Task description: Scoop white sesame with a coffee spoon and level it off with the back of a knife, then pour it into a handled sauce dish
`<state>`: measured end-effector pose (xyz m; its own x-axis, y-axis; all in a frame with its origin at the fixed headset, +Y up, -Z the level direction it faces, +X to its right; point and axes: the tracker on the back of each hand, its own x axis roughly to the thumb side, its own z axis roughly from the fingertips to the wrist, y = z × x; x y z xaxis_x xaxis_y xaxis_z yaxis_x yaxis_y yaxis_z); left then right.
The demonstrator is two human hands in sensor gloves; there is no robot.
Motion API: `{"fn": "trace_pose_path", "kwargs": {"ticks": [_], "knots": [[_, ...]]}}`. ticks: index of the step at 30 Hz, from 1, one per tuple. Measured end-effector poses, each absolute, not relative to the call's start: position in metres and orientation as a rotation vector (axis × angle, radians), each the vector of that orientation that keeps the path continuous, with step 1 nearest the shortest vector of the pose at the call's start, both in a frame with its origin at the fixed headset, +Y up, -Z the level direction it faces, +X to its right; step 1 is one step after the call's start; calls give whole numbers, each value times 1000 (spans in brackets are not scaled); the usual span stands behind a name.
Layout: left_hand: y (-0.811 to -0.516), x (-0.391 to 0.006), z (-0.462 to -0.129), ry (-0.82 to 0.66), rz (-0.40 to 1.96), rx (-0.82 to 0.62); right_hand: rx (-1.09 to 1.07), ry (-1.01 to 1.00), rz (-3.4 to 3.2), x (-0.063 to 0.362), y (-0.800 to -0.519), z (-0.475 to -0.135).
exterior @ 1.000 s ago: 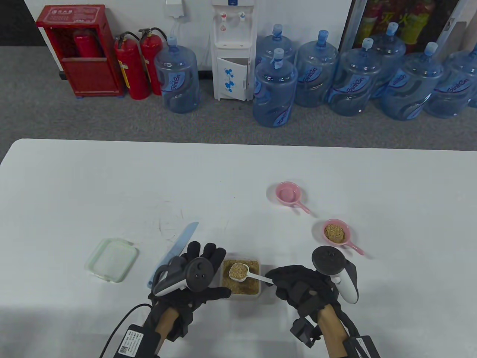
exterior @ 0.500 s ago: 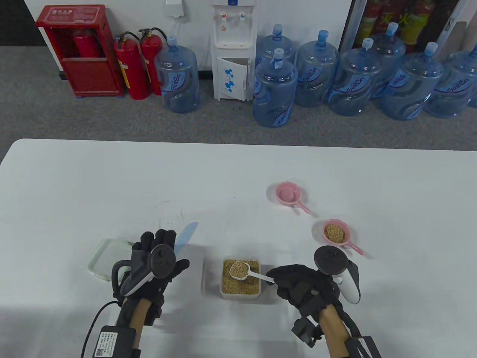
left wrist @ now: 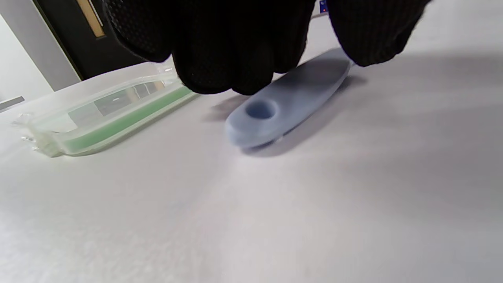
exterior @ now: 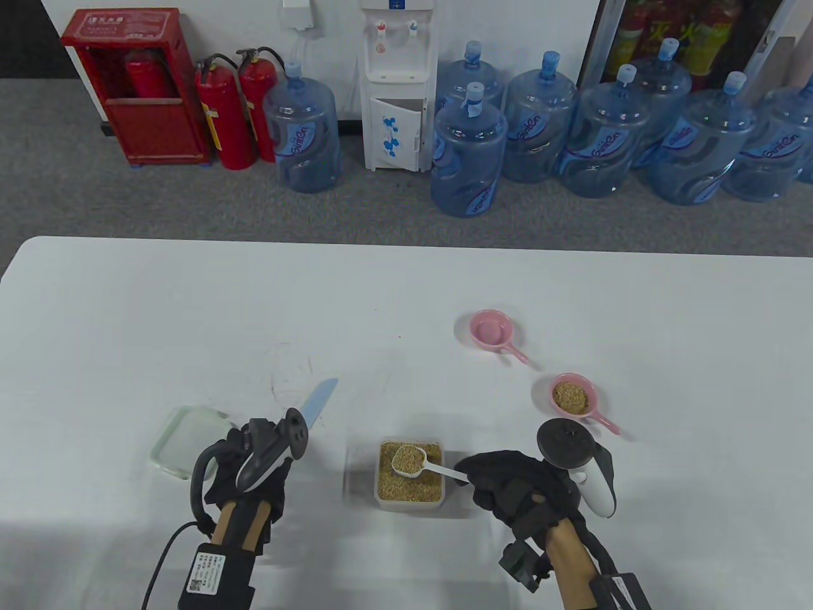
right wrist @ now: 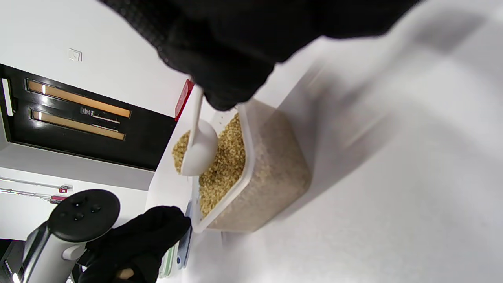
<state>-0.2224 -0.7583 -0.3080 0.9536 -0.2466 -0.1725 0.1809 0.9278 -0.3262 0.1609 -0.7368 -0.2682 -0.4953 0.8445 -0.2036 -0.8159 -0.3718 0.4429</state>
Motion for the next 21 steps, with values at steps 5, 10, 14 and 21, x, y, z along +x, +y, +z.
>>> {"fn": "trace_pose_path", "kwargs": {"ticks": [5, 10, 14, 21], "knots": [[-761, -221, -310, 220, -224, -327, 70, 615, 2001, 161, -737, -268], [-760, -224, -311, 226, -178, -320, 71, 616, 2001, 161, -737, -268], [-760, -222, -311, 209, -171, -298, 68, 616, 1996, 161, -737, -268], [-755, -213, -308, 157, -197, -183, 75, 614, 1990, 161, -736, -268]]}}
